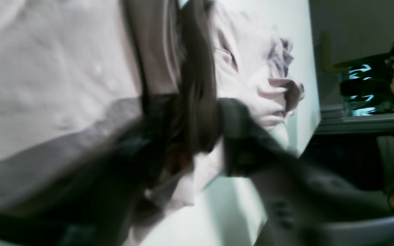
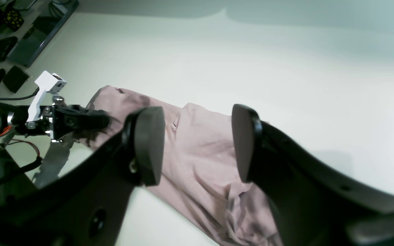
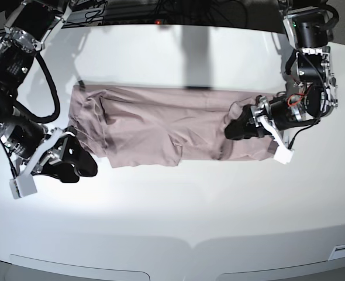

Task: Fold the T-shirt properly
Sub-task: 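Release the strip and move the left gripper to the strip's middle, then grasp the strip's end with the left gripper, right gripper holding the other end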

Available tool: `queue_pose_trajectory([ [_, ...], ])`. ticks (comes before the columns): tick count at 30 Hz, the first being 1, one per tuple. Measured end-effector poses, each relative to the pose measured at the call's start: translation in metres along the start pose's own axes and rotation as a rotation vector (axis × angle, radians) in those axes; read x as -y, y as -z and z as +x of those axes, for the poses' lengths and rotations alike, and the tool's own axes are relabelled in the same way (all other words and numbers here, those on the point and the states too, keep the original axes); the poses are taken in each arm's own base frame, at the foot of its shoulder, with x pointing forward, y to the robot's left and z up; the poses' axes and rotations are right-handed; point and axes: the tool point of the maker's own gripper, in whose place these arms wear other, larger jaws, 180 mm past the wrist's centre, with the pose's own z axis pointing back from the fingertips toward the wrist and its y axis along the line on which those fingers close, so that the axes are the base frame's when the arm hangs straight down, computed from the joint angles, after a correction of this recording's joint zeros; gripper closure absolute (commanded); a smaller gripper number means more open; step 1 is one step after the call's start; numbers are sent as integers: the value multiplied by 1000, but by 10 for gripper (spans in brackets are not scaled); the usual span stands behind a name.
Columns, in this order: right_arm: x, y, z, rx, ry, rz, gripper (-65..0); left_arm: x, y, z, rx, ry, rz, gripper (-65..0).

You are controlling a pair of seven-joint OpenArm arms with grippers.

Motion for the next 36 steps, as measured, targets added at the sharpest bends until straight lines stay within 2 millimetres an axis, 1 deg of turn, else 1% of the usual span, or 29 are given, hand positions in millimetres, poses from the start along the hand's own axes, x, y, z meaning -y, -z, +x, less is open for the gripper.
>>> queue_pose_trajectory([
  [1, 0, 0, 0, 0, 0, 0, -323, 2, -1, 3, 12, -6, -14, -406],
  [2, 0, 0, 0, 0, 0, -1, -323, 7, -1, 6, 31, -20, -40, -430],
  [6, 0, 0, 0, 0, 0, -1, -323, 26, -4, 22, 114, -67, -150, -434],
  [11, 1, 0, 2, 12, -1, -4, -323, 35, -5, 37, 142, -45, -178, -433],
  [13, 12, 0, -1, -7, -10, -69, -323, 42, -5, 51, 158, -12, -188, -433],
  [16, 27, -2, -4, -24, -26, -153, -323, 55, -6, 78, 179, 84, -185, -429],
  [17, 30, -3, -4, -26, -30, -169, -323, 58, -6, 87, 176, 135, -160, -429],
  [20, 41, -5, -11, -61, -38, -223, -323, 56, -8, 112, 155, 308, -20, -429],
  [21, 44, -5, -14, -74, -33, -236, -323, 56, -11, 122, 169, 358, 22, -429],
  [23, 56, -3, -22, -96, -19, -273, -323, 64, -19, 143, 222, 442, 70, -429],
  [24, 63, -2, -29, -110, -6, -297, -323, 68, -22, 151, 235, 476, 89, -429],
  [26, 80, -1, -48, -168, 27, -346, -323, 78, -27, 159, 260, 522, 94, -429],
  [28, 94, -1, -70, -232, 92, -376, -323, 89, -21, 156, 243, 565, 78, -429],
  [31, 110, -5, -105, -338, 178, -398, -323, 110, 3, 138, 157, 652, 42, -429],
  [32, 114, -7, -114, -372, 195, -400, -323, 113, 11, 132, 129, 692, 52, -429],
  [34, 120, -11, -127, -410, 219, -403, -324, 117, 27, 122, 84, 778, 79, -429],
  [36, 125, -14, -135, -432, 240, -404, -331, 117, 40, 112, 38, 868, 118, -429],
])
